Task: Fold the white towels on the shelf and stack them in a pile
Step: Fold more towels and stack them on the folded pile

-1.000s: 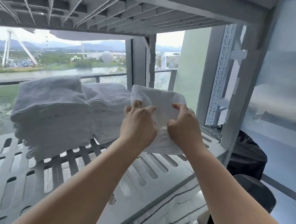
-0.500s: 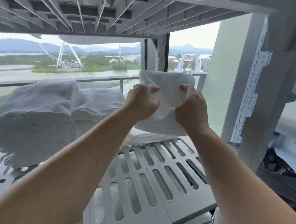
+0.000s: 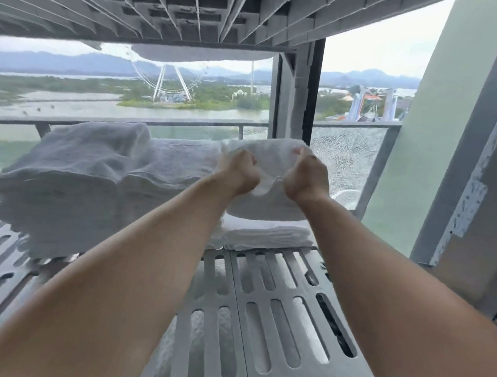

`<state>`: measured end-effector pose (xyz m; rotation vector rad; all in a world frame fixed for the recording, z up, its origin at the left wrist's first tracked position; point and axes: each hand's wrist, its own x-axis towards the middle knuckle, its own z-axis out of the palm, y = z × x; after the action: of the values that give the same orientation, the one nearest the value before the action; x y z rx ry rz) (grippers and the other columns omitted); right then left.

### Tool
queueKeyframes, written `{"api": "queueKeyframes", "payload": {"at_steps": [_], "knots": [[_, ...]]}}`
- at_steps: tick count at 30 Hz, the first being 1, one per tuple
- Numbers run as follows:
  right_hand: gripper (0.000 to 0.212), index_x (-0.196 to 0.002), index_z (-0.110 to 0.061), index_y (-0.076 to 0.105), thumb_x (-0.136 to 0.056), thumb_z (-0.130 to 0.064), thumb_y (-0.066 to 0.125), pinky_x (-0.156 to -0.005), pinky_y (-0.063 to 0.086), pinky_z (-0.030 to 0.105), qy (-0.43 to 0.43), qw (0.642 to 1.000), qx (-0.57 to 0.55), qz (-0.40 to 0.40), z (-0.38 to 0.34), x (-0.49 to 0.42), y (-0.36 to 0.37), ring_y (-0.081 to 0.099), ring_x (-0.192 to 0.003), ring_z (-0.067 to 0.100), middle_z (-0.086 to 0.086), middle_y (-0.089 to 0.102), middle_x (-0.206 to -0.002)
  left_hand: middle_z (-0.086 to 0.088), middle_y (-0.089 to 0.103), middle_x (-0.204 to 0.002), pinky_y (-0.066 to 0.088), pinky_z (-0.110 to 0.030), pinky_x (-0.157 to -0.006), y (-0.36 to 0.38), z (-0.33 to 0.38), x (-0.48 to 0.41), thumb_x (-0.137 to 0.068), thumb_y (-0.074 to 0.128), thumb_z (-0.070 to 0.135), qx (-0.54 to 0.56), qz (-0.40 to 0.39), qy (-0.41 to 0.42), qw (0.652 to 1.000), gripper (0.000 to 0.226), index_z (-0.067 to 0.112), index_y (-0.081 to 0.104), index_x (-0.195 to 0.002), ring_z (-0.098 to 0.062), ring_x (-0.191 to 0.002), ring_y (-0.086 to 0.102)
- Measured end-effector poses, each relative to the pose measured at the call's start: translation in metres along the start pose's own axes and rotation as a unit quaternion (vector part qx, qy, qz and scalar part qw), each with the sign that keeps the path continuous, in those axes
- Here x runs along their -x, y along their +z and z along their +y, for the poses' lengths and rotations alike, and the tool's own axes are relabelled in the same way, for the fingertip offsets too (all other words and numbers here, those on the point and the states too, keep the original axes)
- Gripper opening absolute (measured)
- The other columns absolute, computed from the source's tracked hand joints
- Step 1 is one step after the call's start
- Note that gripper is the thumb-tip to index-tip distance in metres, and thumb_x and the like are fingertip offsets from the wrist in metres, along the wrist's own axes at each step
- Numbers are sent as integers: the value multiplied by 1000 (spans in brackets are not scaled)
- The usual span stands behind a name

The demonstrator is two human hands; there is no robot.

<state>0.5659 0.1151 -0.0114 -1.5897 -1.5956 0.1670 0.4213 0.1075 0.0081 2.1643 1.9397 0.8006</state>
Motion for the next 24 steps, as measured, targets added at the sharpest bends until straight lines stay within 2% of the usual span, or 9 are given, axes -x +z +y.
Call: {"api": "queueKeyframes", "payload": {"at_steps": [4, 7, 9, 12, 14, 16, 19, 21, 24], "knots": [[59, -145, -9, 37, -89, -9, 53, -90, 41, 33, 103, 990, -40, -84, 30, 5, 30, 55, -119, 35, 17, 58, -132, -28, 59, -130, 39, -46, -110, 17, -7, 5, -95, 45, 11, -206, -66, -22, 976, 35, -3, 62, -121, -42, -120, 56], [45, -131, -11, 56, -86, -13, 52, -79, 35, 27, 125, 990, -58, -37, 46, 7, 43, 58, -106, 29, 10, 66, -121, -23, 41, -153, 43, -47, -105, 20, -10, 4, -99, 40, 18, -272, -110, -24, 956, 41, 2, 58, -132, -39, -131, 49], [41, -124, -13, 64, -86, -8, 51, -79, 35, 23, 135, 987, -83, 16, 46, 1, 43, 59, -104, 25, 6, 68, -119, -13, 15, -167, 29, -51, -115, 17, -9, 5, -103, 36, 32, -311, -120, -28, 942, 54, 6, 42, -149, -37, -148, 26], [35, -117, -15, 69, -89, -5, 51, -79, 36, 20, 154, 979, -109, 77, 44, -7, 40, 62, -107, 23, 4, 70, -115, -14, 24, -164, 8, -54, -121, 11, -9, 6, -103, 21, 56, -358, -153, -17, 921, 68, 14, 38, -154, -35, -152, 15], [27, -108, -17, 71, -91, -9, 52, -78, 37, 20, 160, 977, -114, 83, 46, -5, 41, 63, -100, 22, 1, 71, -108, -13, 33, -161, -1, -60, -120, 10, -9, 4, -104, 17, 54, -386, -186, -5, 904, 65, 17, 39, -153, -36, -152, 18], [16, -95, -23, 68, -91, -17, 53, -73, 36, 25, 176, 974, -125, 67, 52, 2, 44, 59, -92, 22, -2, 68, -96, -11, 40, -157, 6, -64, -120, 5, -1, -3, -104, 25, 38, -397, -200, -1, 896, 53, 15, 45, -148, -37, -148, 28], [16, -89, -25, 61, -93, -37, 50, -69, 34, 31, 195, 964, -171, 59, 69, 21, 50, 56, -88, 22, -5, 62, -86, -11, 59, -138, 13, -57, -122, -4, 12, -20, -91, 40, 15, -416, -105, 45, 902, 45, 14, 58, -132, -31, -133, 50], [28, -97, -25, 61, -93, -49, 46, -74, 39, 33, 190, 958, -206, 58, 74, 33, 51, 57, -89, 19, -6, 63, -90, -13, 64, -126, 28, -49, -118, 1, 18, -33, -91, 42, 13, -358, -38, 82, 929, 36, 13, 61, -122, -31, -119, 58], [39, -106, -24, 62, -92, -55, 42, -68, 40, 31, 169, 951, -257, 32, 75, 37, 48, 58, -88, 13, -8, 64, -94, -17, 56, -138, 45, -46, -102, 26, 25, -42, -105, 34, 20, -268, -88, 92, 955, 38, 10, 55, -134, -36, -124, 54]]}}
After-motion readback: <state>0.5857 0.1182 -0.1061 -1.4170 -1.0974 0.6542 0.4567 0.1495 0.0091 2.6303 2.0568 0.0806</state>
